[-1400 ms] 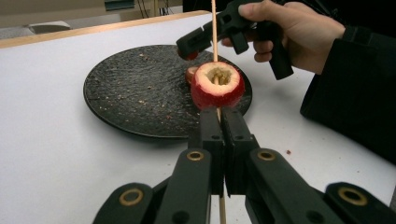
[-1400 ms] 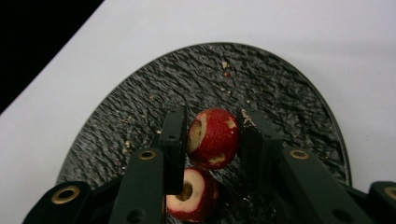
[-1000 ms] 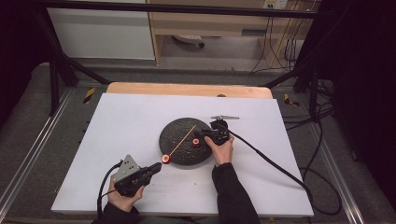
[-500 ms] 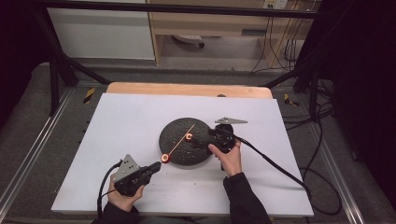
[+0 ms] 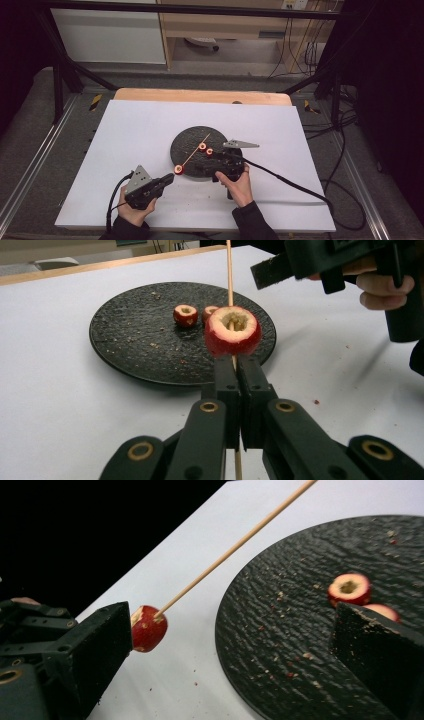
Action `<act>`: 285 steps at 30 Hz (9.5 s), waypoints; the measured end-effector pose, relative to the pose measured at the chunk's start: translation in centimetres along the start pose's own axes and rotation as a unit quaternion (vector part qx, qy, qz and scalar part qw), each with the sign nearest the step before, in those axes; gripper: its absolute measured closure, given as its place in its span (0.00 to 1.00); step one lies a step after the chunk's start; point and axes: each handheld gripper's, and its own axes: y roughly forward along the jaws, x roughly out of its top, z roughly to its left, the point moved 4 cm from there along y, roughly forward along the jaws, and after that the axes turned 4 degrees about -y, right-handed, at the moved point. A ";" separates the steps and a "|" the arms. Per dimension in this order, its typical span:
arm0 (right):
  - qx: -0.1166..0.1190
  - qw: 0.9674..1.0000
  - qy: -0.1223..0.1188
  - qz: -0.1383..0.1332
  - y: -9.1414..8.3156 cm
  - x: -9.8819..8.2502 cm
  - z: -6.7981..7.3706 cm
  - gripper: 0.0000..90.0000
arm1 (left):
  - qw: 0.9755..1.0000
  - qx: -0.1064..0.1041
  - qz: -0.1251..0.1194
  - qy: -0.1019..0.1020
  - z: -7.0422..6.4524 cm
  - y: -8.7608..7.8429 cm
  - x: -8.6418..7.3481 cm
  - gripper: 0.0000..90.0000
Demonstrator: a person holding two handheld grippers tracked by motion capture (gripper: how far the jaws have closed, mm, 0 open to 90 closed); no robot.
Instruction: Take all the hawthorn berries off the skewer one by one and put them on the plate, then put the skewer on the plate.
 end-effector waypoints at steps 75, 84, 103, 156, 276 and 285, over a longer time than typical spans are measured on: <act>0.027 0.993 0.078 -0.080 -3.4 4.9 -1.4 0.75 | 0.999 -0.025 -0.027 0.018 -2.1 0.0 0.7 0.98; 0.005 0.993 0.077 -0.091 -4.6 6.6 -2.8 0.75 | 0.999 -0.025 -0.027 0.018 -2.1 -0.1 0.7 0.98; -0.066 0.990 0.078 -0.093 -5.2 8.9 -6.9 0.76 | 0.999 -0.018 -0.028 0.013 -1.4 -0.6 0.6 0.98; -0.091 0.995 -0.030 0.040 -3.0 -0.9 -7.5 0.13 | 1.000 -0.003 0.000 -0.005 0.0 -0.1 0.3 0.98; -0.120 0.983 -0.106 0.095 -11.8 -7.2 -10.4 0.01 | 0.988 0.058 0.146 -0.006 7.5 2.3 -0.8 0.11; -0.120 0.982 -0.106 0.098 -11.8 -7.3 -10.4 0.01 | 0.989 0.063 0.132 -0.006 8.9 -1.1 -2.9 0.05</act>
